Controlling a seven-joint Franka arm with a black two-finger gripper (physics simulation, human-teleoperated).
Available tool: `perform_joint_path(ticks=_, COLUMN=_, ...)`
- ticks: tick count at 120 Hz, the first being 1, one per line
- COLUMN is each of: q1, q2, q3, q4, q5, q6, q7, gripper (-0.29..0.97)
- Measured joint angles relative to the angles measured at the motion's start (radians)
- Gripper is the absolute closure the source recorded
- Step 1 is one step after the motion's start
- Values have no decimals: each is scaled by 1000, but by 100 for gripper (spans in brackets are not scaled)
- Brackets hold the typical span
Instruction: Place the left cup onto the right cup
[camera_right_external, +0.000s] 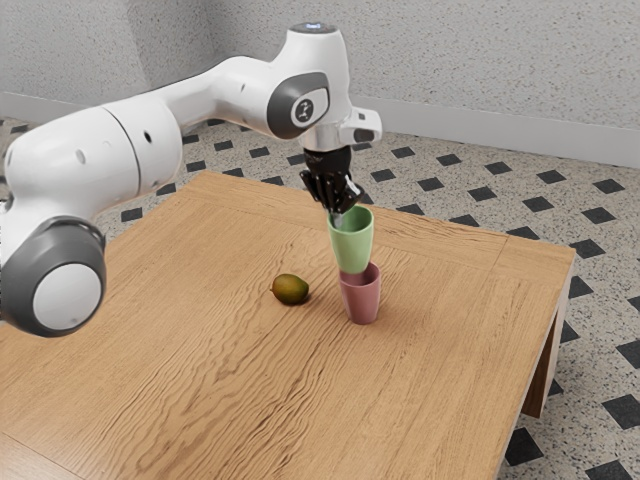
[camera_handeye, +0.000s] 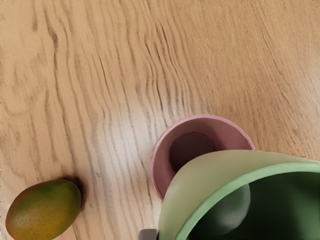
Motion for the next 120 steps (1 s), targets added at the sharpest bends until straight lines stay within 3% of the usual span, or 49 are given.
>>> perform_joint_path(ticks=120, q1=35, q2=63, q3=-37, q4=54, q5=36, q6=3, q7=12, gripper=79)
